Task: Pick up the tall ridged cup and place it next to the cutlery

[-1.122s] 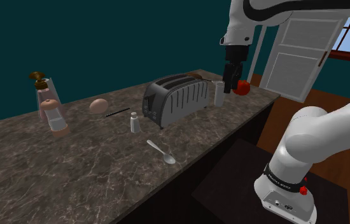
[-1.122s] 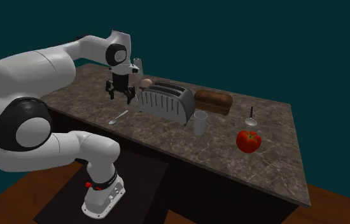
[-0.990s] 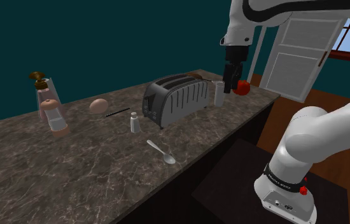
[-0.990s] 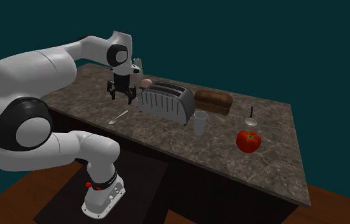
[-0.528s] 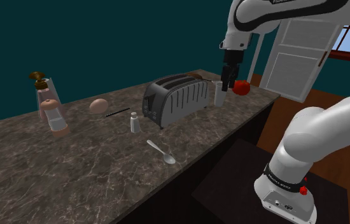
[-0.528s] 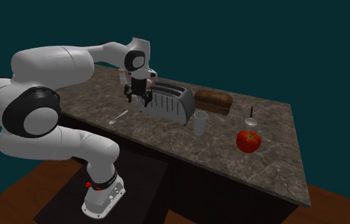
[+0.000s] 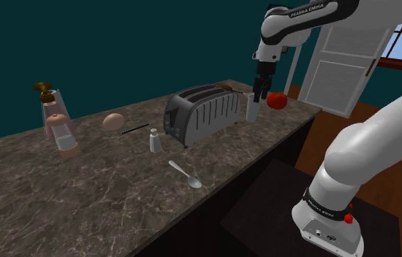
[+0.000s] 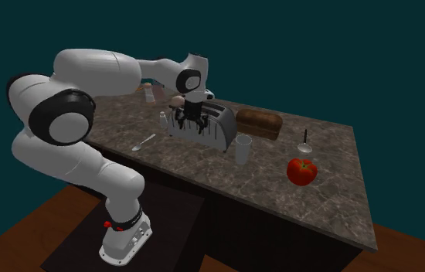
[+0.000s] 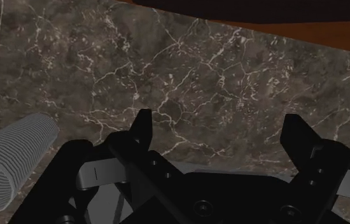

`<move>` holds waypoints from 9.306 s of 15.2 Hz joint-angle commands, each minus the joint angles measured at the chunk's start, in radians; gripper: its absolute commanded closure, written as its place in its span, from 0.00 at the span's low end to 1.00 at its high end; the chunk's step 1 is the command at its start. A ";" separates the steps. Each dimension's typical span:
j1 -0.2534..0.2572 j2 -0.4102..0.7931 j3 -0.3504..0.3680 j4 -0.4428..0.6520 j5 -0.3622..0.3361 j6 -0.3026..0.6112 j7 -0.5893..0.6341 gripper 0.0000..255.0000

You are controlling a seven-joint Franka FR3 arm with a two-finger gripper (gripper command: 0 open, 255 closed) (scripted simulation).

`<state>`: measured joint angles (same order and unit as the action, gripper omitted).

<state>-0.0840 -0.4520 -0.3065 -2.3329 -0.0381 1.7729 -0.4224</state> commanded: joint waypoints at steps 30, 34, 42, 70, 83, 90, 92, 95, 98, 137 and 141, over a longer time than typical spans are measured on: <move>-0.209 0.872 -0.216 0.664 0.323 0.179 -0.509 0.00; -0.208 0.878 -0.213 0.651 0.328 0.197 -0.512 0.00; -0.208 0.878 -0.213 0.651 0.328 0.197 -0.512 1.00; -0.212 0.814 -0.235 0.848 0.281 -0.053 -0.468 1.00; -0.241 0.831 -0.239 1.049 0.286 -0.235 -0.455 1.00; -0.274 0.867 -0.239 1.198 0.304 -0.350 -0.450 1.00; -0.284 0.879 -0.238 1.240 0.311 -0.380 -0.448 1.00; -0.188 0.768 -0.233 1.085 0.259 -0.321 -0.384 1.00; -0.110 0.675 -0.216 0.965 0.213 -0.277 -0.309 1.00; 0.392 0.481 0.260 0.729 0.130 -0.125 0.648 1.00; 0.436 0.552 0.299 0.818 0.128 -0.134 0.733 1.00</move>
<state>0.3418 0.0915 -0.0162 -1.5262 0.0907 1.6383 0.2895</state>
